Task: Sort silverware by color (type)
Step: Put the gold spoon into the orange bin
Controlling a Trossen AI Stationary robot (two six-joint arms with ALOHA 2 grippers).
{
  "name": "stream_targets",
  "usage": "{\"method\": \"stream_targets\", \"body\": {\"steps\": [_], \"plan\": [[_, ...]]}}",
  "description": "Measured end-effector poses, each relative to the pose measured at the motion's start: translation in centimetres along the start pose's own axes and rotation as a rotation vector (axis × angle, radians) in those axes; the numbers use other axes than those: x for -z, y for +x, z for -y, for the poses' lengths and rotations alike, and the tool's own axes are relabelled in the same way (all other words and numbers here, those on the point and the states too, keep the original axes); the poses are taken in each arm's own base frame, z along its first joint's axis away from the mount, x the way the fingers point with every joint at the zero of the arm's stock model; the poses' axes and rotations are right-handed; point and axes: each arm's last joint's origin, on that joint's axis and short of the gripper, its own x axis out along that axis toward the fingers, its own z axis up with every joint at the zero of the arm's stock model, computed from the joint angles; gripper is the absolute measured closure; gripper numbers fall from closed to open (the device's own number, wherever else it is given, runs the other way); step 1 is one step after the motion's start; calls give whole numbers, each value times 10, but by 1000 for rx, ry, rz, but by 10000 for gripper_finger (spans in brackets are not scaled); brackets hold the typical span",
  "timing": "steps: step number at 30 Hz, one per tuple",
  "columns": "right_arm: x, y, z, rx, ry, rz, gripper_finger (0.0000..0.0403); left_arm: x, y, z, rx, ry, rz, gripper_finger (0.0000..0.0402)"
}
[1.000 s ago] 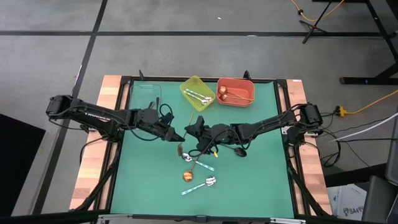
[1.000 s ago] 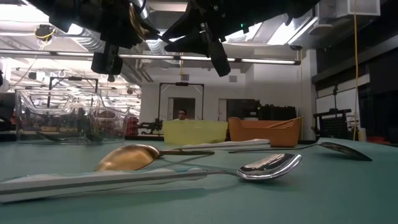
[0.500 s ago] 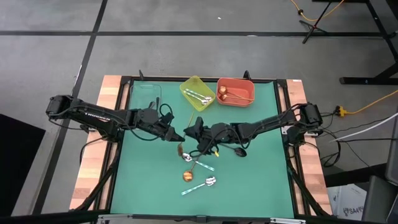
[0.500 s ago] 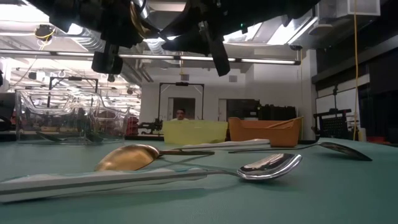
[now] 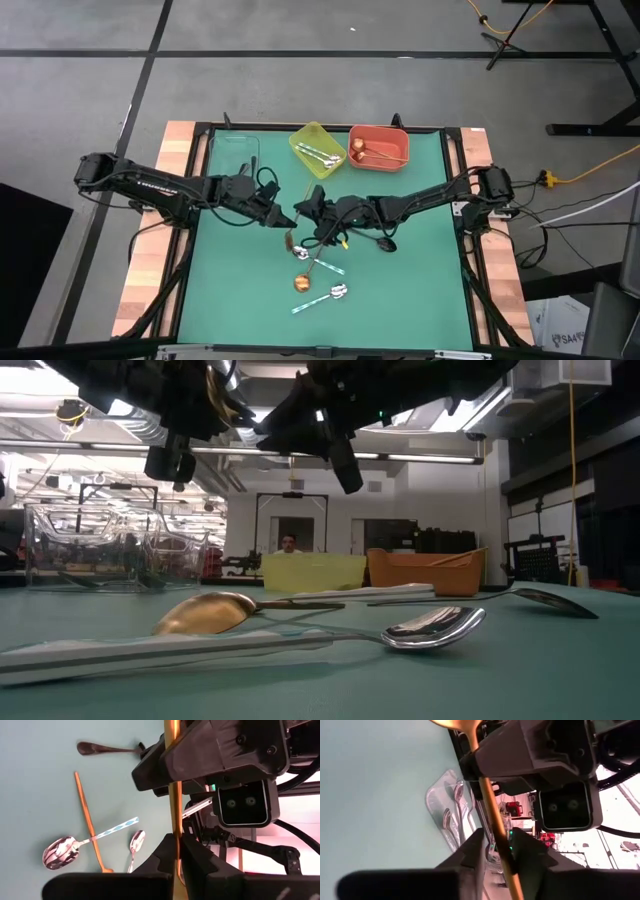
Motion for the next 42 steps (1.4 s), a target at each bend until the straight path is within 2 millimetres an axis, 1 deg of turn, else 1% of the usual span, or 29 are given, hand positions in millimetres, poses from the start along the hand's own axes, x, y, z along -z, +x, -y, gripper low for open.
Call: {"method": "stream_targets", "body": {"steps": [6,8,13,16,22,25,31,34,38,42], "plan": [[0,0,-1,-9,-9,-6,387,0,0,0,-2,-11,-1,390],[1,0,-2,-14,-11,-7,395,0,0,0,-2,-11,-2,390],[1,0,-2,-11,-8,-7,390,0,0,0,-4,-10,6,390],[1,0,-2,-10,-8,-11,397,0,0,0,-7,-9,17,390],[1,0,-3,-18,-9,-14,397,-1,0,0,-16,-3,49,386],[2,0,-4,-28,-2,-17,399,-2,0,0,-11,6,59,367],[1,0,-5,-40,29,-11,400,-3,0,1,-12,18,75,316],[2,0,-6,-55,40,-18,400,-4,0,1,-25,40,112,298],[3,0,-12,-113,72,-38,400,-6,-1,1,-47,75,190,282],[5,-1,-17,-155,148,-64,400,-8,-2,0,-85,110,270,279]]}}
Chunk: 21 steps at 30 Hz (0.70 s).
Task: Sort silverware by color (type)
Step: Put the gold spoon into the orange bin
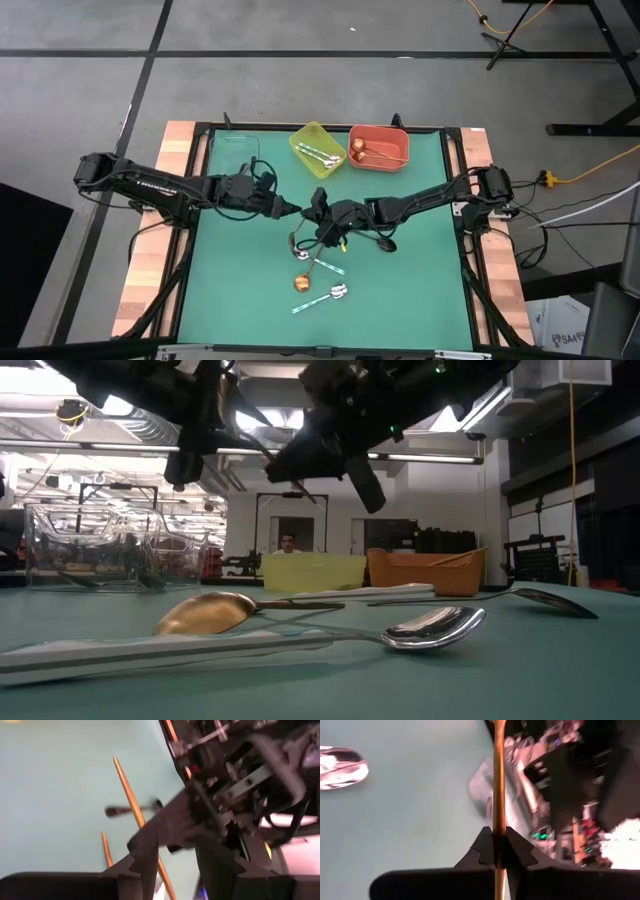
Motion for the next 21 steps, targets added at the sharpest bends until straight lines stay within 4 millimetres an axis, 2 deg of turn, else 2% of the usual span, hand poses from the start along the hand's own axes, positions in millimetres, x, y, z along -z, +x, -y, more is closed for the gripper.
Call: {"method": "stream_targets", "body": {"steps": [10,15,21], "plan": [[7,-6,-2,-9,131,-157,400,-8,-1,-4,-141,98,285,278],[10,-21,4,-56,179,-196,400,-16,-3,-7,-226,161,414,278],[13,-51,18,-105,230,-244,400,-24,-3,-11,-262,196,443,278]]}}
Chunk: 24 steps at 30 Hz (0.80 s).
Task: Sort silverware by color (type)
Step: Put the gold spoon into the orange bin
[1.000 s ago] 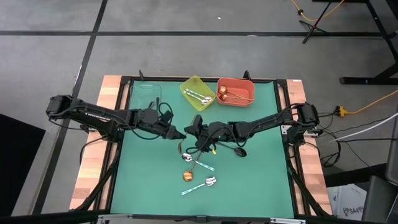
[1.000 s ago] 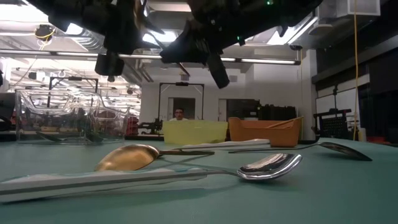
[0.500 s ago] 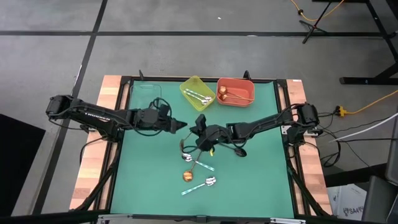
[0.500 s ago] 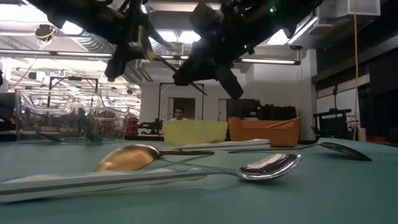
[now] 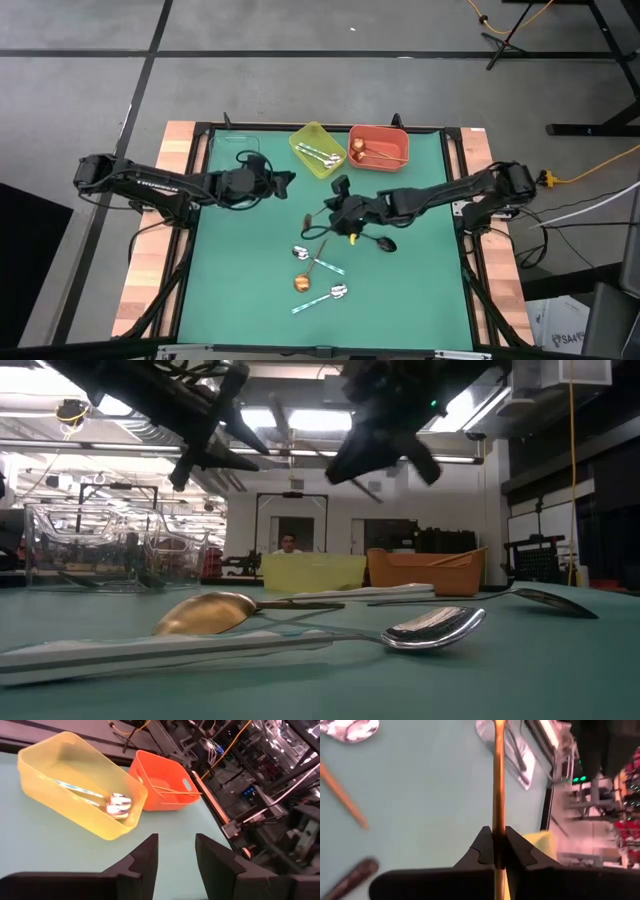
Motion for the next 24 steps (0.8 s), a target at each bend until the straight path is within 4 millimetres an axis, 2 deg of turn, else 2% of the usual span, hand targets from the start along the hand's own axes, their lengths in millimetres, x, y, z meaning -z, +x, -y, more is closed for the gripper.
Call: {"method": "stream_targets", "body": {"steps": [6,12,16,24], "plan": [[12,-35,13,-15,22,-76,400,-1,1,-1,-8,1,6,278],[38,-54,34,-3,126,-176,400,-1,1,-1,-3,19,-1,278],[66,-54,51,5,245,-295,400,-1,1,-1,0,19,-5,278],[136,-42,83,-18,527,-525,400,-1,1,-1,0,29,-7,278]]}}
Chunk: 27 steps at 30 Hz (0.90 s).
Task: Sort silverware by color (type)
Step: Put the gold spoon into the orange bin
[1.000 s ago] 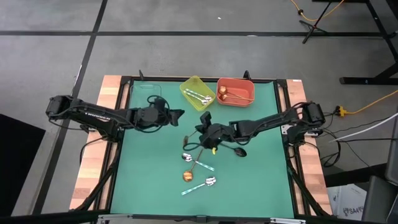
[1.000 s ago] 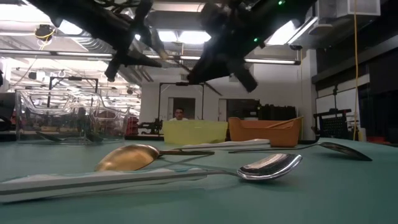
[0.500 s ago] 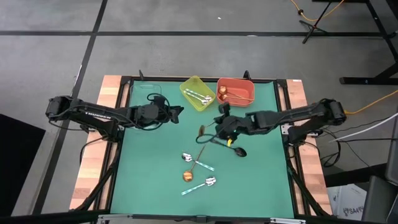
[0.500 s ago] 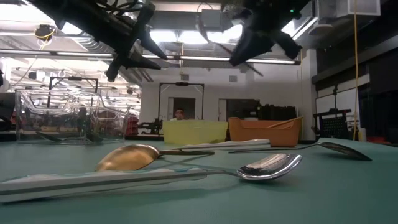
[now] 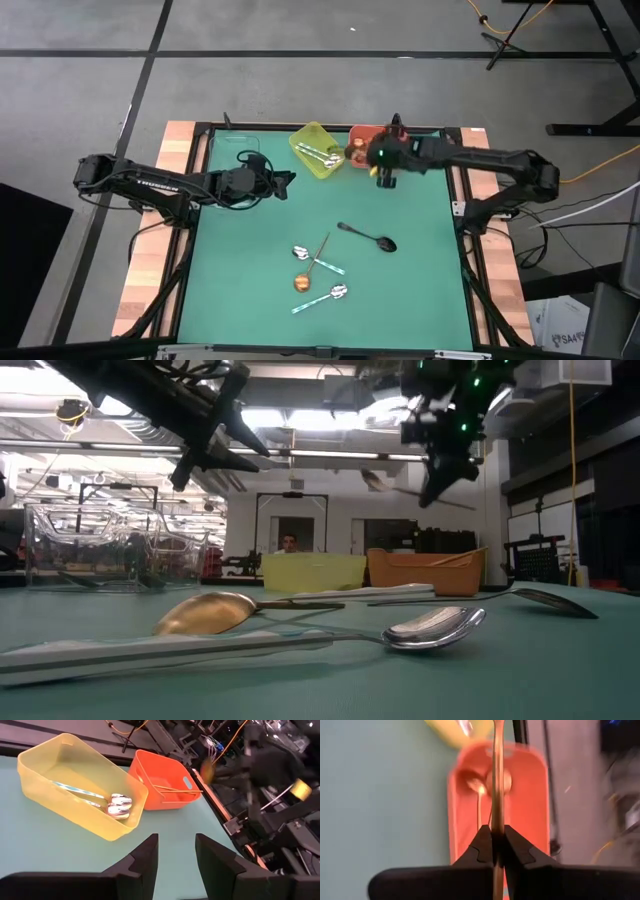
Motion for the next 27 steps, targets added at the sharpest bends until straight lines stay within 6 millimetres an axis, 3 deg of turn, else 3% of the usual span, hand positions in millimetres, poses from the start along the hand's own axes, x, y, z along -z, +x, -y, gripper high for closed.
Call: {"method": "stream_targets", "body": {"steps": [7,13,19,27], "plan": [[24,32,40,-129,184,-59,400,0,0,0,0,14,0,278],[38,60,58,-165,267,-114,400,0,0,0,0,15,0,278],[45,87,64,-170,298,-167,400,0,0,0,0,15,0,278],[44,108,58,-190,286,-198,400,0,0,0,-1,15,0,278]]}}
